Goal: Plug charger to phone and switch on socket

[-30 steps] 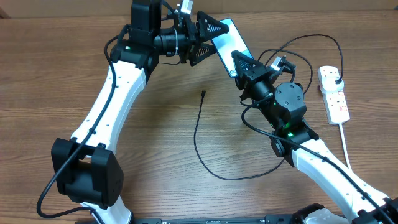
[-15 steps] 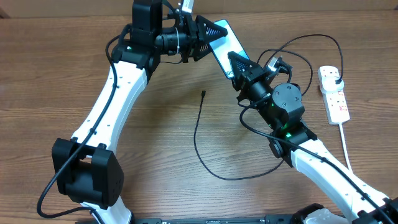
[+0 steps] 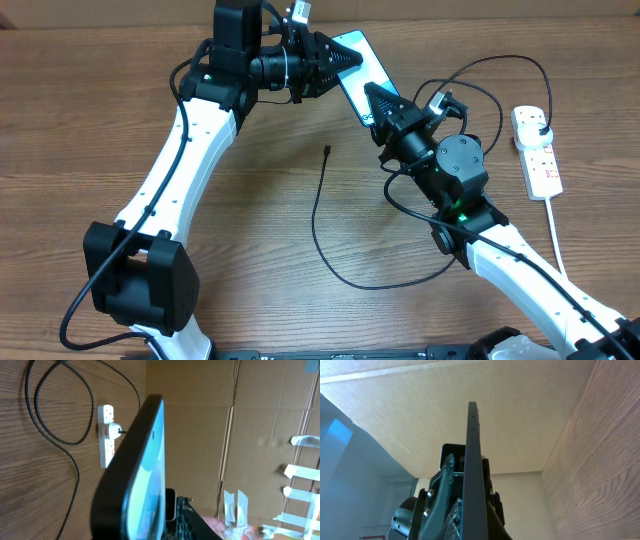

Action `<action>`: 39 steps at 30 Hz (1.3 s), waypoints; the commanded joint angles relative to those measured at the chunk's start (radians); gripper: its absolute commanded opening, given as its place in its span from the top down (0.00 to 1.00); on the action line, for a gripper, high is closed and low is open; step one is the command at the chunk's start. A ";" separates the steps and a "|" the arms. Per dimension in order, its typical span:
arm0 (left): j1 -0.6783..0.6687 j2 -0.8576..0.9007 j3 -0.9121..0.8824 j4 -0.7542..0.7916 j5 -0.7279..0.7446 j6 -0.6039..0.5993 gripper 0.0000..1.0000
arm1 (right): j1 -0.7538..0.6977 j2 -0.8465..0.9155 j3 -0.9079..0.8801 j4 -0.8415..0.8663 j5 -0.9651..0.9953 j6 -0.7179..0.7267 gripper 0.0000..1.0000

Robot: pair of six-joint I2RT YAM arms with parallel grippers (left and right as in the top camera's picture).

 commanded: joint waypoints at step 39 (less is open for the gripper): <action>-0.025 0.010 0.005 0.009 -0.069 -0.026 0.83 | 0.042 -0.014 0.037 -0.027 -0.047 0.050 0.96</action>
